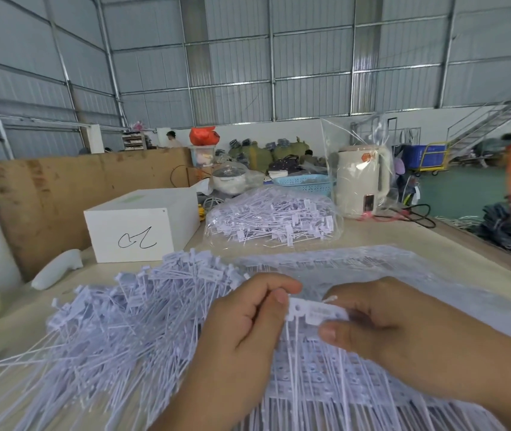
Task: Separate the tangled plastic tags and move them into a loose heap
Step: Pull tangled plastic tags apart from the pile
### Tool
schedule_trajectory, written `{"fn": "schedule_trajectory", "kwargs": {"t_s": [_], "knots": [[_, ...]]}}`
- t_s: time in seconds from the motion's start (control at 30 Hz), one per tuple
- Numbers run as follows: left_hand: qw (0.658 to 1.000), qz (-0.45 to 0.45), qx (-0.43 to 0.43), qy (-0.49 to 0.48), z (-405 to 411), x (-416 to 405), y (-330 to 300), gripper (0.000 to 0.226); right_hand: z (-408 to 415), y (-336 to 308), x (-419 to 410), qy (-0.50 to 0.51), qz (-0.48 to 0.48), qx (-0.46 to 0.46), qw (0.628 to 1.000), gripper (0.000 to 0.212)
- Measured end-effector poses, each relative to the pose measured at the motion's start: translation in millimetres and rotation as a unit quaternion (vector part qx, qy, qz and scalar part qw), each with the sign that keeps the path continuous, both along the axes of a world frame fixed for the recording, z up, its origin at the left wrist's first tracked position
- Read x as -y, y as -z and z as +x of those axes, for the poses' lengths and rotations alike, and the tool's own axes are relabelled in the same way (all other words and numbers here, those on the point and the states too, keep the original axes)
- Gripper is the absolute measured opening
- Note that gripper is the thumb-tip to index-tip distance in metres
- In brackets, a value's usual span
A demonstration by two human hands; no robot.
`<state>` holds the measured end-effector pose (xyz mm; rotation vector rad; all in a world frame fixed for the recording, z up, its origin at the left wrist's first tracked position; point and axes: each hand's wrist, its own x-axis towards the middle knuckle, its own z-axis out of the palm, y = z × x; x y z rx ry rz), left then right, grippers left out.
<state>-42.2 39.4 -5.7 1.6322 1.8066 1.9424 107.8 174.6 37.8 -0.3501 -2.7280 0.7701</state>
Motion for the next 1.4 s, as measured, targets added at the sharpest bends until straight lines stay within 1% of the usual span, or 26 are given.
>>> {"fn": "schedule_trajectory", "kwargs": {"t_s": [0.07,0.13,0.2,0.27,0.33,0.5,0.53,0.6,0.63,0.67,0.7,0.73,0.77,0.83,0.9,0.93,0.97,1.03,1.1,1.17,1.23,1.3,1.4], "knots": [[0.999,-0.005,0.032,0.028,-0.7,0.2,-0.8,0.027,-0.9,0.0,2.7,0.005,0.006,-0.029,1.000,0.021],[0.999,-0.014,0.032,0.025,-0.9,0.1,-0.5,0.030,-0.7,-0.9,3.7,-0.006,0.006,-0.043,0.999,0.014],[1.000,-0.017,0.023,0.006,-0.8,-0.1,-1.0,0.030,0.0,-2.4,5.5,-0.031,-0.019,-0.056,0.998,0.012],[0.999,-0.011,0.042,0.009,0.2,-1.5,-2.6,0.023,0.2,-3.8,9.7,-0.045,-0.057,-0.081,0.994,0.014],[0.996,0.000,0.084,0.019,-0.1,-2.9,-4.2,0.011,-0.9,-4.1,15.4,-0.036,-0.074,-0.109,0.991,0.018],[0.982,0.042,0.182,0.023,5.8,-8.0,-2.5,0.012,-8.8,2.8,28.1,0.005,-0.075,-0.184,0.980,0.031],[0.973,0.059,0.221,0.032,8.2,-9.1,-3.4,0.010,-9.3,3.7,31.1,0.014,-0.083,-0.211,0.974,0.034],[0.942,0.104,0.316,0.043,8.4,-8.4,-8.1,0.014,-7.5,1.4,30.8,0.047,-0.127,-0.283,0.950,0.035],[0.931,0.122,0.342,0.037,5.6,-6.3,-10.5,0.015,-5.5,-0.8,26.3,0.066,-0.139,-0.321,0.934,0.039],[0.930,0.127,0.345,0.020,1.8,-3.8,-12.5,0.016,-3.7,-3.2,20.0,0.081,-0.141,-0.351,0.922,0.047],[0.936,0.121,0.332,-0.001,-2.5,-1.3,-13.8,0.017,-1.1,-5.3,14.4,0.088,-0.147,-0.369,0.913,0.051],[0.944,0.109,0.310,-0.026,-6.4,0.1,-13.9,0.016,1.9,-6.2,11.1,0.077,-0.161,-0.373,0.910,0.051],[0.953,0.093,0.284,-0.047,-8.4,0.7,-13.4,0.015,3.6,-5.6,10.9,0.053,-0.178,-0.367,0.911,0.045],[0.970,0.065,0.226,-0.057,-5.9,-0.7,-11.8,0.012,1.6,-2.1,15.8,-0.012,-0.183,-0.321,0.929,0.024],[0.981,0.043,0.187,-0.019,1.8,-3.0,-11.8,0.006,-2.2,5.6,21.1,-0.057,-0.133,-0.247,0.958,0.025],[0.984,0.035,0.176,0.005,4.9,-3.7,-11.8,0.007,-3.8,8.8,22.5,-0.064,-0.097,-0.217,0.969,0.027],[0.985,0.029,0.171,0.028,7.3,-4.1,-11.8,0.005,-5.1,10.4,23.0,-0.064,-0.063,-0.195,0.977,0.027],[0.982,0.019,0.176,0.067,10.2,-3.2,-12.2,0.013,-6.6,12.2,20.4,-0.063,-0.031,-0.173,0.982,0.024],[0.975,0.010,0.200,0.097,11.4,-0.6,-12.8,0.019,-6.7,12.2,16.9,-0.057,-0.036,-0.164,0.984,0.023],[0.973,-0.005,0.200,0.115,11.8,1.7,-13.1,0.021,-6.7,11.9,15.2,-0.055,-0.044,-0.154,0.986,0.023],[0.979,-0.023,0.166,0.116,12.9,1.5,-12.2,0.016,-7.8,13.4,14.8,-0.056,-0.043,-0.144,0.987,0.026],[0.985,-0.031,0.135,0.104,12.5,0.6,-9.2,0.017,-9.8,15.4,15.7,-0.048,-0.020,-0.145,0.988,0.030],[0.990,-0.026,0.117,0.070,7.6,-0.5,-6.7,0.018,-10.2,13.6,14.5,-0.033,-0.034,-0.141,0.989,0.037]]}}
